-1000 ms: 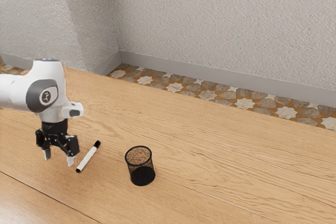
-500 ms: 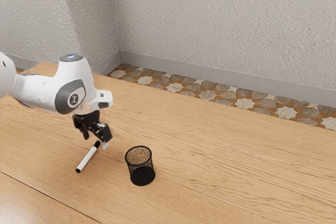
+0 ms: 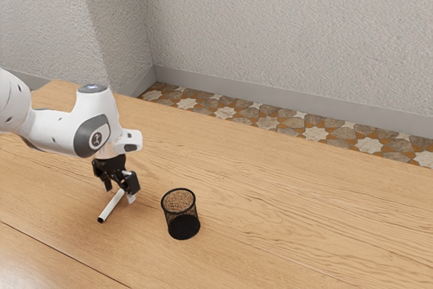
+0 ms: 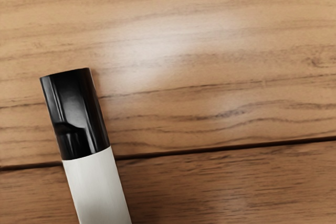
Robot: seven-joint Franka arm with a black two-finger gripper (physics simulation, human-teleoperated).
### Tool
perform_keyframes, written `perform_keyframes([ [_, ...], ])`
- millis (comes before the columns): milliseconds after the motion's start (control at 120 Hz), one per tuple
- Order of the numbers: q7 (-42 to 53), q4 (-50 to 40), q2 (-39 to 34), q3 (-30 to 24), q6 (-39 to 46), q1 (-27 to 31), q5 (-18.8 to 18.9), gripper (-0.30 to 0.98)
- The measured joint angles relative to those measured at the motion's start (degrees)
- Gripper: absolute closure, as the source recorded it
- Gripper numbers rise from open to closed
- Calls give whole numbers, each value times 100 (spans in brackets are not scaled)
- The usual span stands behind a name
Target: Put the marker into the pen holder.
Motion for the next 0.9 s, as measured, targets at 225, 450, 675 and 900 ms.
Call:
perform_keyframes([
  [225,93,16,190,23,125,35,-96,0],
  [450,162,16,204,27,179,125,-261,0],
  [675,209,16,204,27,188,123,-342,35],
  [900,240,13,204,27,193,123,-366,61],
])
